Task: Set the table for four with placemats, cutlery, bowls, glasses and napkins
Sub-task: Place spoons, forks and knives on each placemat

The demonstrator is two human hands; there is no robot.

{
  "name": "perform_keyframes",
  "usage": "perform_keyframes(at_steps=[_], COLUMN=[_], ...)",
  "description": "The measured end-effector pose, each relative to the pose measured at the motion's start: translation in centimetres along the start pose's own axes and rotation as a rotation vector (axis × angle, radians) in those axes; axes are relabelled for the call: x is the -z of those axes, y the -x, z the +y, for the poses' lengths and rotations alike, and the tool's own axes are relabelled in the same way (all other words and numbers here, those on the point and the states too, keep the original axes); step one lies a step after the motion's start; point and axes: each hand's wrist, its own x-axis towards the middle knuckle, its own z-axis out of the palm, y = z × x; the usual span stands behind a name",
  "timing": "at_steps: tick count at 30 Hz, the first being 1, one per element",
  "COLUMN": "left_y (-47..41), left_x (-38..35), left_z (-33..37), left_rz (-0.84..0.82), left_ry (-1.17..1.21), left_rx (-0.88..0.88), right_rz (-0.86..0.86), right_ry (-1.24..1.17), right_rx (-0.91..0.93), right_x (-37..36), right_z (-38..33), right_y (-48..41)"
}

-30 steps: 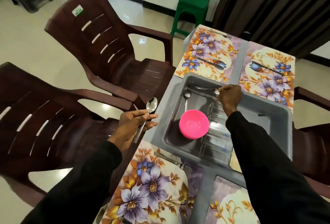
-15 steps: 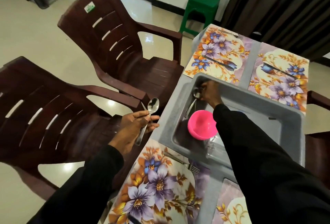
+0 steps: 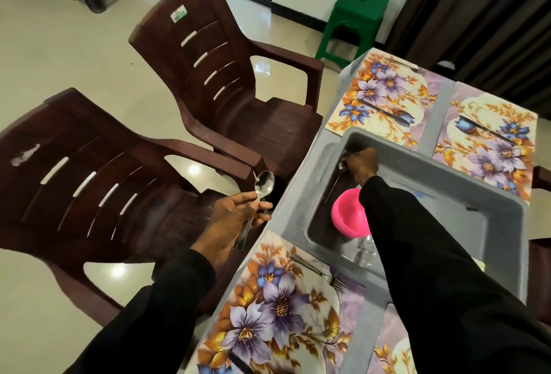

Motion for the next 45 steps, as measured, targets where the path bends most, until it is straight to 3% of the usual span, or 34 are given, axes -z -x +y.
perform_keyframes(at_steps=[9, 15, 19, 24, 34, 45], left_y=[1.6, 3.8, 6.9, 12.1, 20.0, 26.5], left_x=[-1.3, -3.8, -5.7, -7.8, -4.8, -2.2], left_z=[0.2, 1.0, 1.2, -0.9, -9.6, -15.4], left_rz=[-0.062, -0.202, -0.29, -0.347, -0.344, -0.462], left_ry=[0.009, 0.093, 0.157, 0.151, -0.093, -0.109], left_rx=[-0.066, -0.114, -0.077, -0.036, -0.055, -0.08], right_rz=[0.146, -0.169, -0.371, -0.469, -0.374, -0.26], right_ry=[-0.339, -0.504, -0.541, -0.552, -0.544, -0.502], right_rx=[0.201, 0.415, 0.315, 0.208, 0.176, 0.084], right_x=[8.2, 14.8, 16.3, 15.2, 15.0, 18.3], right_z=[-5.0, -7.9, -6.8, -2.7, 4.8, 10.6], right_y=[6.2, 15.1, 21.6, 29.5, 42.1, 51.4])
